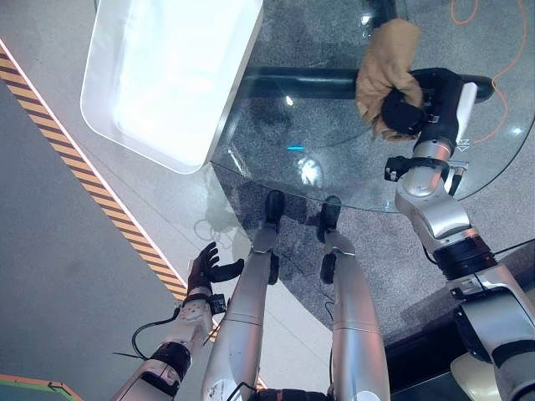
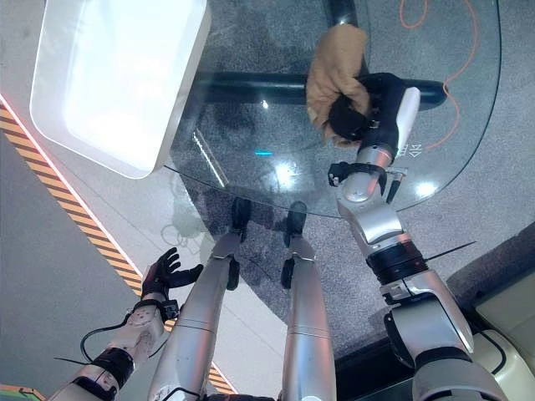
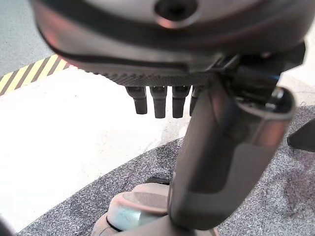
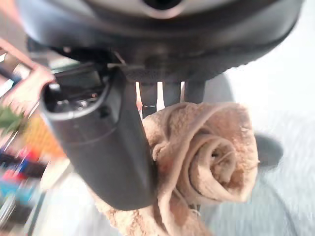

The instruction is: Wipe the table with a cloth and put it in the basket.

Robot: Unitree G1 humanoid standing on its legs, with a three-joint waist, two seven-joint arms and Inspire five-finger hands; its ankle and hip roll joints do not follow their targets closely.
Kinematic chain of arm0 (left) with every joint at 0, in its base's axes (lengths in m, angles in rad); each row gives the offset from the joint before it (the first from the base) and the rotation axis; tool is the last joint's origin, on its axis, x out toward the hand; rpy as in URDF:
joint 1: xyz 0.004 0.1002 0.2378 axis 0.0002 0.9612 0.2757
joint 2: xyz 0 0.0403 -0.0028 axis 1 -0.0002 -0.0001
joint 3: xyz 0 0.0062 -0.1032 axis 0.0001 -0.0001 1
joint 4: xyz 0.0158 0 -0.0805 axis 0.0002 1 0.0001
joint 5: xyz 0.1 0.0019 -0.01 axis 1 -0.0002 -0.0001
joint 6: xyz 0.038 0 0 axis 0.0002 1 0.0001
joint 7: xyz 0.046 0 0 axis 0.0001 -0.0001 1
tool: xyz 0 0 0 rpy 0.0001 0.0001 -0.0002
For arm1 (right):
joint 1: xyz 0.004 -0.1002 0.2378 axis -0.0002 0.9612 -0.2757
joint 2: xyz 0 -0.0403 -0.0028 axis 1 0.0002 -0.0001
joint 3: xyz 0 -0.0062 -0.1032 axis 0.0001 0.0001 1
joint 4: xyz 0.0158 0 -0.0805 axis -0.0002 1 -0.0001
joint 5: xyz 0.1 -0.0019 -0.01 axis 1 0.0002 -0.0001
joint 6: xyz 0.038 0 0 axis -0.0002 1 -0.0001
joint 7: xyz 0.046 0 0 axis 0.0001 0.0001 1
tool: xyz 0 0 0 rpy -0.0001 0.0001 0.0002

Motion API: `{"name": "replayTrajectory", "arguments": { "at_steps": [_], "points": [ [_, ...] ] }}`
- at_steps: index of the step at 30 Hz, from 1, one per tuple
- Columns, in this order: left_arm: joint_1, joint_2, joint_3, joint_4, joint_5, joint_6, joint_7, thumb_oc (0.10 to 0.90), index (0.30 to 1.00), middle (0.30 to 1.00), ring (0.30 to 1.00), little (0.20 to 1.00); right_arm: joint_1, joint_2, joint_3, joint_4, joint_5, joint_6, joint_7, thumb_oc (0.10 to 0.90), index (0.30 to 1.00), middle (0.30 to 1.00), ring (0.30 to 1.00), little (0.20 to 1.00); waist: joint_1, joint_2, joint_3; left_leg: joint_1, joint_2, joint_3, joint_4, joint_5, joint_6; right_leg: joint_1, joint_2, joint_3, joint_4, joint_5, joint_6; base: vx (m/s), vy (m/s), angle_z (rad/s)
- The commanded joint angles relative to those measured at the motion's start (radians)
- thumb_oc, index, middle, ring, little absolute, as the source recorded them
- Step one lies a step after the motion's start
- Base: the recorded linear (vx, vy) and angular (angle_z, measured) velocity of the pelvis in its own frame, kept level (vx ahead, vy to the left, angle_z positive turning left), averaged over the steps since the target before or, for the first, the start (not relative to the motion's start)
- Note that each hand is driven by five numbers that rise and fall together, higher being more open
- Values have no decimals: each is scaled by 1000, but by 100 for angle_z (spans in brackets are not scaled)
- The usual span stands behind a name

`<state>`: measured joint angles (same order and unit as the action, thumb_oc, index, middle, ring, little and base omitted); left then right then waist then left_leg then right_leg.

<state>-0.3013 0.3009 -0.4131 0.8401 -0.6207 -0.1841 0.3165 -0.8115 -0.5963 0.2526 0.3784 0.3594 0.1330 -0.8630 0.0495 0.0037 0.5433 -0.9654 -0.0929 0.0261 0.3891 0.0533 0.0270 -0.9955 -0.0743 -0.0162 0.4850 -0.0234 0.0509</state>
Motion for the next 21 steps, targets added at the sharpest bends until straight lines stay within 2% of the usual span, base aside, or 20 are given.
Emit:
{"name": "replayTrajectory", "arguments": {
  "at_steps": [1, 11, 16, 21],
  "points": [
    [162, -27, 26, -23, -30, -11, 20, 800, 900, 900, 900, 900, 59, -205, -147, 5, -11, -69, -180, 100, 300, 300, 300, 200, -32, 54, -23, 8, -7, -9, 81, -115, 10, 7, 52, -28, -82, 74, 3, 0, 0, 0],
    [156, -26, 25, -29, -34, -10, 22, 800, 900, 900, 900, 900, 46, -205, -177, 2, -23, -100, -290, 100, 300, 300, 300, 200, -29, 53, -23, 25, -10, -14, 66, -113, 12, 26, 51, -32, -96, 74, 4, -10, -1, -2],
    [145, -27, 24, -35, -32, 3, 23, 800, 900, 900, 900, 900, 25, -204, -160, -6, -58, -84, -232, 100, 300, 300, 300, 200, -26, 55, -23, 30, -14, -19, 59, -107, 11, 32, 49, -33, -103, 77, 4, 0, 0, 0],
    [144, -25, 33, -33, -27, 5, 11, 800, 900, 900, 900, 900, -27, -214, -89, -40, -122, -35, -95, 100, 300, 300, 300, 200, -18, 55, -23, 39, -18, -22, 52, -104, 8, 40, 46, -38, -109, 74, 5, 0, 0, 0]
  ]
}}
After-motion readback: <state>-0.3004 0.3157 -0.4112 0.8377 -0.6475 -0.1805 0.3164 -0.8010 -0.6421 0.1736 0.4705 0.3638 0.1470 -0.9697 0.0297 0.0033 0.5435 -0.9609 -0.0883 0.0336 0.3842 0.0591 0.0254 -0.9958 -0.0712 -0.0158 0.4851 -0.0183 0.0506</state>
